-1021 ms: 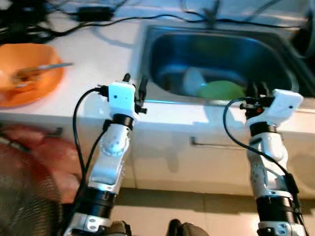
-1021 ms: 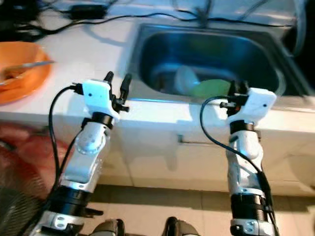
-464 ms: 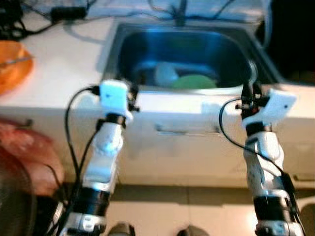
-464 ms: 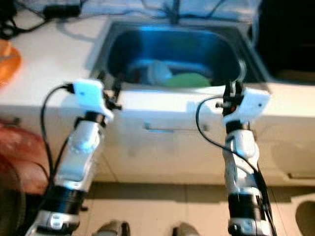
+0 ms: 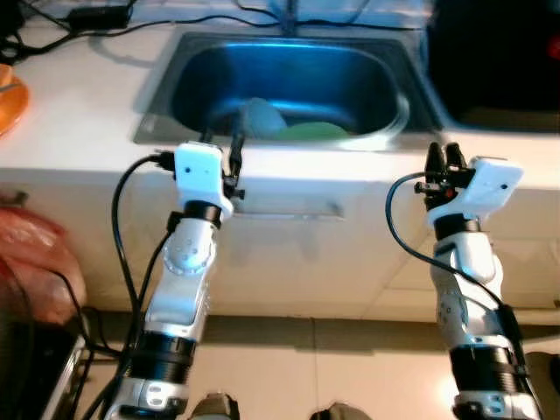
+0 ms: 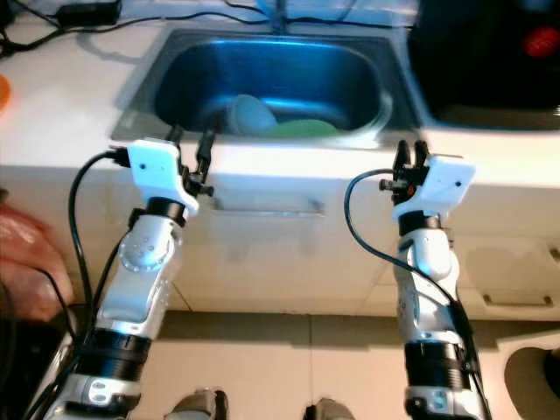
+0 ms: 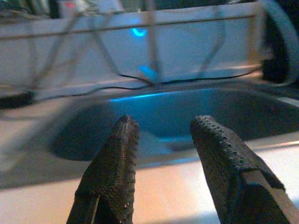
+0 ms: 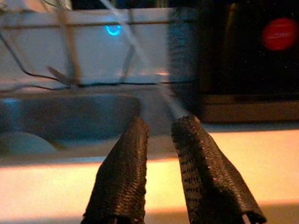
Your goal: Kitchen organization
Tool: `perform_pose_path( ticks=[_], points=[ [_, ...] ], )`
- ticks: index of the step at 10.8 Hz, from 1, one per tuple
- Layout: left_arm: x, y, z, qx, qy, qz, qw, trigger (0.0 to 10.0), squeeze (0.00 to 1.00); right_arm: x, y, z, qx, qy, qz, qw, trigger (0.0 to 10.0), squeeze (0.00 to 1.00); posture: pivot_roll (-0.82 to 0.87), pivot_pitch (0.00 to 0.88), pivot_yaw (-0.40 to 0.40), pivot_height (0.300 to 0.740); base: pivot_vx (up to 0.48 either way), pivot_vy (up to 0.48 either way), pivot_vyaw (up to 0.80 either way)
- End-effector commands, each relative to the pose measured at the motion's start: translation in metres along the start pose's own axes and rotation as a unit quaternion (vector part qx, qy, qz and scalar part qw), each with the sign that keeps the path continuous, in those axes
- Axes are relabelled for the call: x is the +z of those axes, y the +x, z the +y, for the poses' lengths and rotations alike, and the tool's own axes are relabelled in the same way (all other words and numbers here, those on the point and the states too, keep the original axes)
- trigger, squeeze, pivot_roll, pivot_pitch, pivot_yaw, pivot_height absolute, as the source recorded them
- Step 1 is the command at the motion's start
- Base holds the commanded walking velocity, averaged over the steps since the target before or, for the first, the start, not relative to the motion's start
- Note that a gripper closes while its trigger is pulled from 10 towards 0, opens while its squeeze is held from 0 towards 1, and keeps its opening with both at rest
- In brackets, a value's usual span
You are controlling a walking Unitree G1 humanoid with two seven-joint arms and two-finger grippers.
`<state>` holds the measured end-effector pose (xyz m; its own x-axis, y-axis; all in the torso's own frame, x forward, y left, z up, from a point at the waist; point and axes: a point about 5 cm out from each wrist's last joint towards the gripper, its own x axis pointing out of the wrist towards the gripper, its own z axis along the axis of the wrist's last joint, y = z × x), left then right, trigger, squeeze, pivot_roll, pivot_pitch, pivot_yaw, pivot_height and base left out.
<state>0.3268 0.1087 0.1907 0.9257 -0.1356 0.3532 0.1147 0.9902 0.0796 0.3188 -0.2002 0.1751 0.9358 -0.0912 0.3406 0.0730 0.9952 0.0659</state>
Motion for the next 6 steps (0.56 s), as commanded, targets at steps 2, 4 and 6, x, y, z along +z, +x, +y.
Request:
perform_pose_path(
  ticks=[2,4,6],
  points=[
    [-0.0014,-0.0018,-0.0024,-0.007,0.002,0.001,1.000,10.0,0.00,0.0008,-0.0009,-0.0007,0.002,-0.007,-0.004,1.000,10.0,0.00,0.02,0.148,-0.012,0.740,0.000,0.000,0.00],
    [-0.0021,-0.0021,-0.0032,-0.009,0.000,0.002,1.000,10.0,0.00,0.0006,-0.0014,0.0006,0.006,-0.009,-0.003,1.000,10.0,0.00,0.02,0.143,-0.010,0.740,0.000,0.000,0.62],
    [-0.0022,-0.0021,-0.0044,-0.011,0.000,0.002,1.000,10.0,0.00,0.0000,-0.0020,0.0007,0.005,-0.003,-0.003,1.000,10.0,0.00,0.02,0.141,-0.009,0.740,0.000,0.000,0.00]
  ],
)
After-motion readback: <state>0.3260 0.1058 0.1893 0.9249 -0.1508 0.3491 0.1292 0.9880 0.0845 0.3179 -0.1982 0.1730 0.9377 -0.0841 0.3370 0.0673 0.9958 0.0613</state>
